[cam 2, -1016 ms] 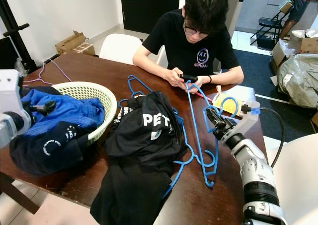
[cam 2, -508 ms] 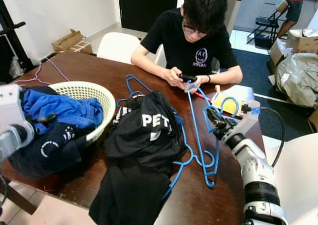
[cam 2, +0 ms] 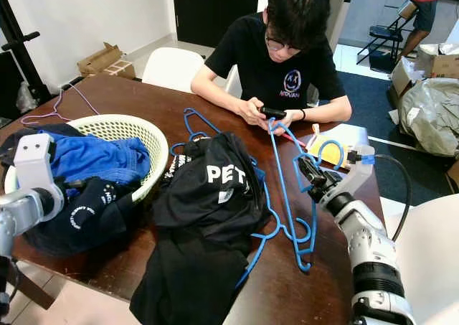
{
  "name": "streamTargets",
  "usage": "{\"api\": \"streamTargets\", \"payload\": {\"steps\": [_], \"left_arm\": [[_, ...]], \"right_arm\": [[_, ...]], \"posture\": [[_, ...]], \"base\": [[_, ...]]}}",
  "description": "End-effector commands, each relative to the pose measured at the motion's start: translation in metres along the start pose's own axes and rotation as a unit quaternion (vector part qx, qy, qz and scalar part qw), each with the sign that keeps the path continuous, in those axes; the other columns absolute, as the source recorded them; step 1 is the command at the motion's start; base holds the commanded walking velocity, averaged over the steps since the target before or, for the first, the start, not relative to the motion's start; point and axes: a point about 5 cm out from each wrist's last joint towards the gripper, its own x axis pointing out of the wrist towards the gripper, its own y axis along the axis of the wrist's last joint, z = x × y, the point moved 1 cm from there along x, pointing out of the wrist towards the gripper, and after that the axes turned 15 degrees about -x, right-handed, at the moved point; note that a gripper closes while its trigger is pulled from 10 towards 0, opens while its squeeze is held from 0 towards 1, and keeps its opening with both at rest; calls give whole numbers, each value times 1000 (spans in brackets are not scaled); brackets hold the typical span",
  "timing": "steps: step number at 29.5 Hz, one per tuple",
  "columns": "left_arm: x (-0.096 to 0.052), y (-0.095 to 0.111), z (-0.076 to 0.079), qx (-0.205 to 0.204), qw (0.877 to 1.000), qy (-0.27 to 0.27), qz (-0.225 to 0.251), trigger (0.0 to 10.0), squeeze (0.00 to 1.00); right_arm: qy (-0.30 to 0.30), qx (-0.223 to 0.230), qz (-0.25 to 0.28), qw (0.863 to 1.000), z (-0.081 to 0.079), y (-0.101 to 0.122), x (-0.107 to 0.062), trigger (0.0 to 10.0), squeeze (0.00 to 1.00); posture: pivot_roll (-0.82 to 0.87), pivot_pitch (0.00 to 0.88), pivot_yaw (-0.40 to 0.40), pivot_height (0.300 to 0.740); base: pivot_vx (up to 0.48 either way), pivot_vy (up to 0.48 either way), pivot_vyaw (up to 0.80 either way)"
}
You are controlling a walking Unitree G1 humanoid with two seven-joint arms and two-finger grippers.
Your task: Hang hanger
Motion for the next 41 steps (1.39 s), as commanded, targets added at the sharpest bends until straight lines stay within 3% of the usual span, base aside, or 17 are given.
{"api": "streamTargets", "payload": {"steps": [1,3,4,5,6,24,26,28,29,30,31,32,33,36,38,39,41], "left_arm": [[3,-17,2,-3,999,-8,-35,10000,0],[3,-17,3,-4,999,-13,-36,10000,0],[3,-17,4,-7,999,-19,-35,4157,0],[3,-17,4,-7,999,-19,-35,4157,0],[2,-17,5,-9,999,-24,-34,0,0],[-2,-6,13,-3,999,-44,-15,0,0],[-4,2,16,3,999,-49,-1,0,0],[-15,35,23,18,995,-58,77,0,0],[-15,35,23,18,995,-58,77,0,0],[-26,61,28,32,988,-59,141,0,0],[-26,61,28,32,988,-59,141,0,0],[-45,96,39,47,970,-75,225,0,0],[-73,133,60,75,938,-106,321,0,0],[-130,175,114,143,859,-190,454,0,0],[-130,175,114,143,859,-190,454,0,0],[-140,176,133,159,840,-226,467,0,0],[-148,175,150,174,822,-257,477,0,0]], "right_arm": [[-8,3,-15,1000,3,-5,-3,10000,0],[-9,2,-15,1000,3,-5,-3,10000,0],[-9,2,-15,1000,3,-6,-3,10000,0],[-9,2,-15,1000,3,-6,-3,10000,0],[-9,1,-16,1000,3,-6,-3,10000,0],[-8,-1,-17,1000,3,-7,-2,10000,0],[-9,-1,-16,1000,3,-7,-2,10000,0],[-9,-1,-15,1000,2,-7,0,10000,0],[-9,-1,-15,1000,2,-7,0,10000,0],[-10,0,-13,1000,2,-6,0,10000,0],[-10,0,-13,1000,2,-6,0,10000,0],[-10,3,-10,1000,2,-6,1,10000,0],[-12,10,-5,1000,2,-6,2,10000,0],[-20,31,11,999,3,-3,5,10000,0],[-20,31,11,999,3,-3,5,10000,0],[-24,42,21,999,4,-1,5,10000,0],[-28,53,33,998,5,1,5,10000,0]], "posture": [[42,0,-97,740],[42,0,-97,740],[42,0,-98,740],[42,0,-98,740],[42,0,-99,740],[45,0,-99,740],[46,0,-99,740],[49,0,-99,740],[49,0,-99,740],[53,0,-99,740],[53,0,-99,740],[59,0,-99,740],[76,0,-95,740],[79,0,-87,740],[79,0,-87,740],[80,0,-81,740],[81,0,-67,740]], "base": [[0,0,0],[0,0,0],[0,0,0],[0,0,0],[0,0,0],[0,0,0],[0,0,0],[0,0,0],[0,0,0],[0,0,0],[0,0,0],[0,0,0],[0,0,0],[0,0,0],[0,0,0],[0,0,0],[0,0,0]]}}
